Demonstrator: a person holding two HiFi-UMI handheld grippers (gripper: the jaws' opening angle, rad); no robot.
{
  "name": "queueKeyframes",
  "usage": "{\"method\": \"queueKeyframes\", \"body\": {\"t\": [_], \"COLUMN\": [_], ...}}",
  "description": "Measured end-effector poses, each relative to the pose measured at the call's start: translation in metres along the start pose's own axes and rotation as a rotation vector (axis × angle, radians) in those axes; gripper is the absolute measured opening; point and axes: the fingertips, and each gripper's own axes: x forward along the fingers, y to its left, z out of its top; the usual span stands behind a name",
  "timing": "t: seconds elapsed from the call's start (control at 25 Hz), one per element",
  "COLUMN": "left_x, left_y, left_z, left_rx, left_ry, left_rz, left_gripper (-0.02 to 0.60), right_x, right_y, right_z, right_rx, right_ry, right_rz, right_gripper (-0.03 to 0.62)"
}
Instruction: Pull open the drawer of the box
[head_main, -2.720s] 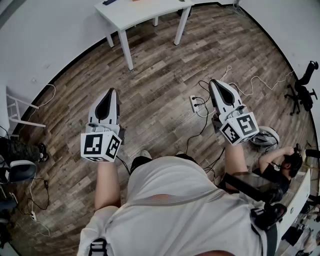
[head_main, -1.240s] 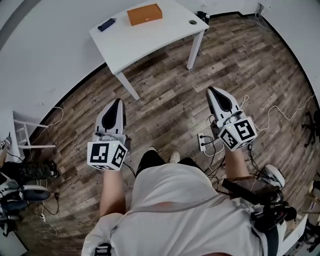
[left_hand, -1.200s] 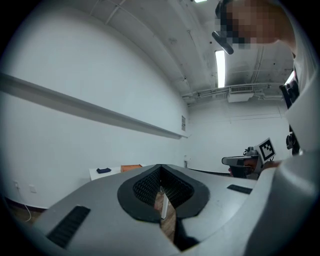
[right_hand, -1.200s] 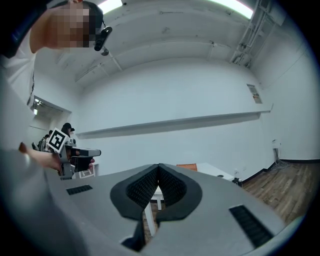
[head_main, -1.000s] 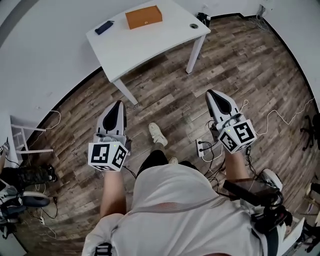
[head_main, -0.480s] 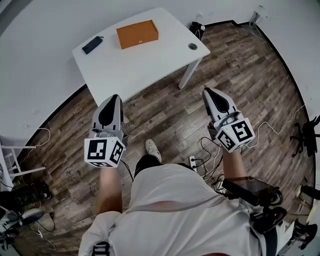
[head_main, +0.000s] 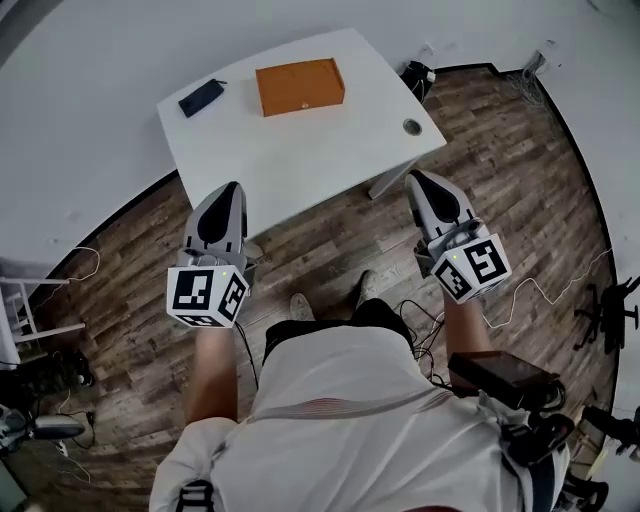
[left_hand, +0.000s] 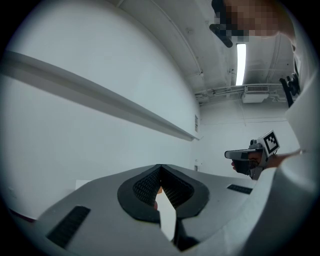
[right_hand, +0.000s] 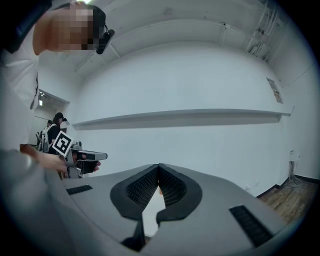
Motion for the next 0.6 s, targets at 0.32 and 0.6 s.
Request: {"method": "queueKeyframes", "body": {"t": [0.32, 0.6], "left_x": [0.053, 0.130], "left_y": [0.013, -0.014], "left_z": [-0.013, -0.023], "left_rx": [-0.035, -0.036], "left_ry": [0.025, 0.030], "left_rz": [0.183, 0.295], "left_gripper": [0.009, 0.009], "right_x": [0.075, 0.105], "right_y": [-0.057, -0.138], "right_z": [-0.020, -0.046], "right_rx": [0.038, 0.062], "right_ry": [0.005, 0.069], "right_rz": [0.177, 0.290], "right_gripper": [0.002, 0.002]}}
